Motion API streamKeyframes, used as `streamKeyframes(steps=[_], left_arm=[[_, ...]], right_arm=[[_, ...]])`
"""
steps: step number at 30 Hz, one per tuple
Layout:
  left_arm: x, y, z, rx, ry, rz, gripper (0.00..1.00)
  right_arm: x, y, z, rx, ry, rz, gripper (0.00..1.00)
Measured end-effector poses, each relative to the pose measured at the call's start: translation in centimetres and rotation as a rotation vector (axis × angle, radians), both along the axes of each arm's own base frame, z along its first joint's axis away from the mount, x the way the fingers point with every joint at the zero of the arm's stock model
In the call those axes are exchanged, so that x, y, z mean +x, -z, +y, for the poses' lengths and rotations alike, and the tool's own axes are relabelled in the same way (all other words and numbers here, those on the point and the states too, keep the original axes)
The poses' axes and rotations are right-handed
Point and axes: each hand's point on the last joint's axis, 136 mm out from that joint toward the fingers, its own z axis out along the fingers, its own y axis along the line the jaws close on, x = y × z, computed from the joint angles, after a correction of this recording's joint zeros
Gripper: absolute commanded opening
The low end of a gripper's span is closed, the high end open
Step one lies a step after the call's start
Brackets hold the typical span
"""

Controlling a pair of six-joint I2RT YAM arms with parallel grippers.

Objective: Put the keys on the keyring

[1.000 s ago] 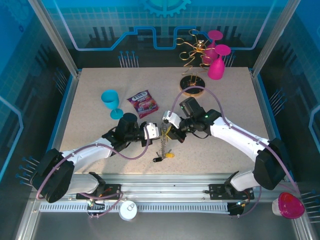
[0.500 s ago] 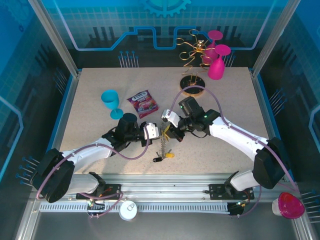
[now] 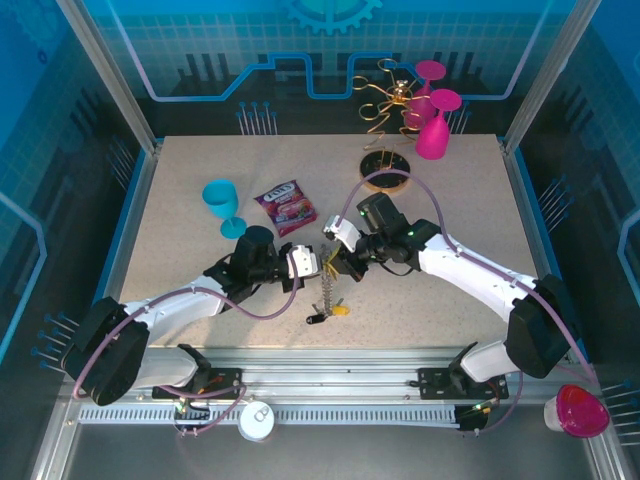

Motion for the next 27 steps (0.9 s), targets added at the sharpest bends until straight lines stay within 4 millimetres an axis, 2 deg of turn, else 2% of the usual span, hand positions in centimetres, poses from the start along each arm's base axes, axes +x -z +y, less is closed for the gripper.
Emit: streamKeyframes(steps=[8,19,24,27], left_arm=[[0.9,0.0,0.5,0.007,-0.052,-0.033,0.00],[2.2,0.1,1.5,0.018,-0.134,-0.113,0.00],[1.0,-0.1,0.5,0.005,-0.076,-0.132,0.00],[0.7,-0.2,0.2,0.003,-0.058,-0.138,0.00]], right_arm=[[1.1,0.1,0.3,-0.019,0.080,0.038,0.00],[2.6,0.7,1.0,-0.001,0.269,0.194,0.00],[4.3,3.8,-0.7,-0.103,0.455,0.238,0.00],[4.8,4.3,-1.2,-0.112,0.521,0.253,0.00]])
